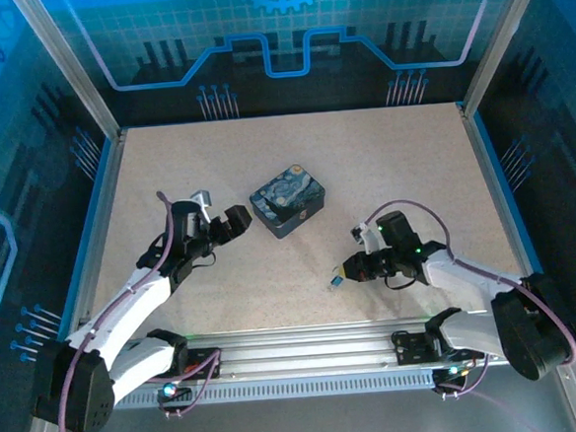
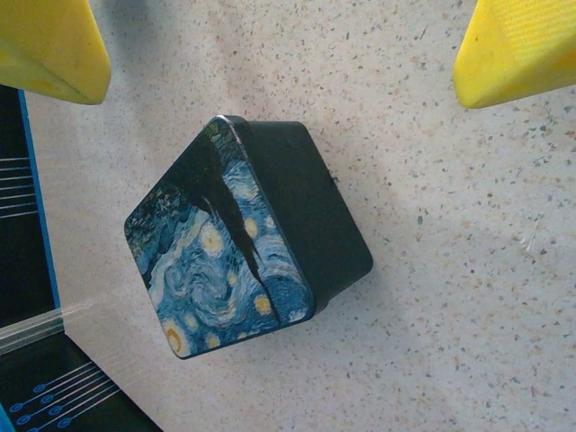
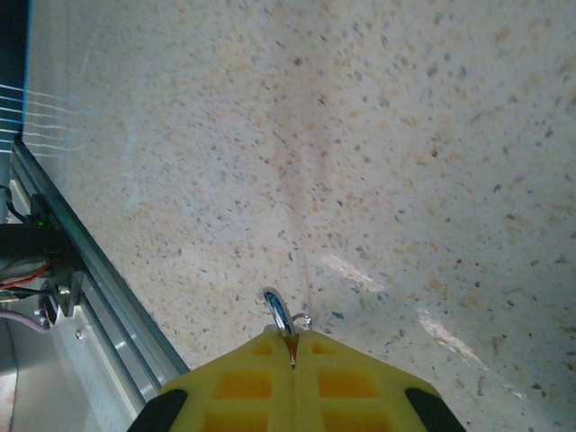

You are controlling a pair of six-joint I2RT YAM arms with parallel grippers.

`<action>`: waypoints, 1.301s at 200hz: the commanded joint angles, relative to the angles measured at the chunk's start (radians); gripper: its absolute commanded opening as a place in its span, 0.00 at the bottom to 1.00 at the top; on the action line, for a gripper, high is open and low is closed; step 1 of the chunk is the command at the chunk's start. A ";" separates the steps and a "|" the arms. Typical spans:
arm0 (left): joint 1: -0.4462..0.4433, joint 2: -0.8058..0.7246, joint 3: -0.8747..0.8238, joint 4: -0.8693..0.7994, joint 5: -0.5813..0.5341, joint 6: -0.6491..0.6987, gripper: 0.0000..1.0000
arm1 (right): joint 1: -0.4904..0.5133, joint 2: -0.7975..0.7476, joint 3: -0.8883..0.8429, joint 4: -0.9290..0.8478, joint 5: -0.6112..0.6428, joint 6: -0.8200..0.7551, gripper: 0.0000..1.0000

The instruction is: Unlock the padlock with the key

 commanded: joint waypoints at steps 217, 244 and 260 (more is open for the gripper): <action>0.041 -0.063 0.018 -0.043 -0.007 -0.009 0.99 | -0.077 0.044 0.168 -0.047 0.061 -0.094 0.36; 0.059 -0.096 0.040 -0.074 -0.047 0.010 0.99 | -0.109 -0.046 0.216 -0.139 0.159 -0.161 0.48; 0.074 -0.110 0.055 -0.087 -0.081 0.033 0.99 | -0.129 -0.097 0.242 -0.168 0.209 -0.203 0.58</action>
